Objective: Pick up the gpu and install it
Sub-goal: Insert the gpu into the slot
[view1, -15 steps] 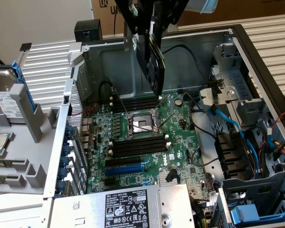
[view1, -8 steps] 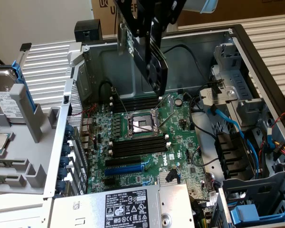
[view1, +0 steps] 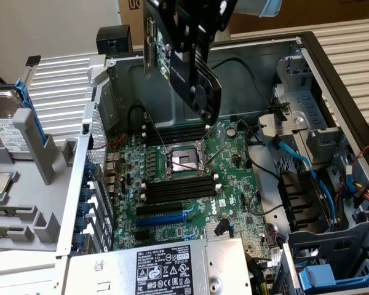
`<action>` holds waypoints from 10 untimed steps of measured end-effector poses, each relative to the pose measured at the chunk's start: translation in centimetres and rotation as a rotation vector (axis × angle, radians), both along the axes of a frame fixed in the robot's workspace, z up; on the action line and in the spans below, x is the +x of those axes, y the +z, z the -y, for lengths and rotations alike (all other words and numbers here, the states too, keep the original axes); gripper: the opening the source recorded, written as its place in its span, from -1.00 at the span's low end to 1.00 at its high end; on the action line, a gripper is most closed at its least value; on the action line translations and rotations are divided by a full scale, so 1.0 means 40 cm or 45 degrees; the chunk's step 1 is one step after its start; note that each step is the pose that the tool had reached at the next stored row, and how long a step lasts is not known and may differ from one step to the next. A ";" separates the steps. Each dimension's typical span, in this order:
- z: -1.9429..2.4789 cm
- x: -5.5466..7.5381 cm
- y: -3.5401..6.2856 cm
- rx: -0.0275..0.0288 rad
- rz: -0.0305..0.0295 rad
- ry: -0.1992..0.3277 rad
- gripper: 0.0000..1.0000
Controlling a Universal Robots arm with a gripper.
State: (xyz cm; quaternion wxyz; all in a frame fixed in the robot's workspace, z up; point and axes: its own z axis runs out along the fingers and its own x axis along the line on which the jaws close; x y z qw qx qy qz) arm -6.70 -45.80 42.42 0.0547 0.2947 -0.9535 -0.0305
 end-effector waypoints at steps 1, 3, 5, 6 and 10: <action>0.000 0.000 0.000 0.0001 0.0000 0.023 -0.47; 0.000 0.000 -0.001 0.0000 0.0002 0.069 -0.47; 0.000 0.000 -0.001 0.0002 0.0009 0.115 -0.47; 0.000 0.000 -0.002 0.0008 0.0015 0.138 -0.47; 0.000 0.000 -0.002 0.0123 0.0053 0.231 -0.47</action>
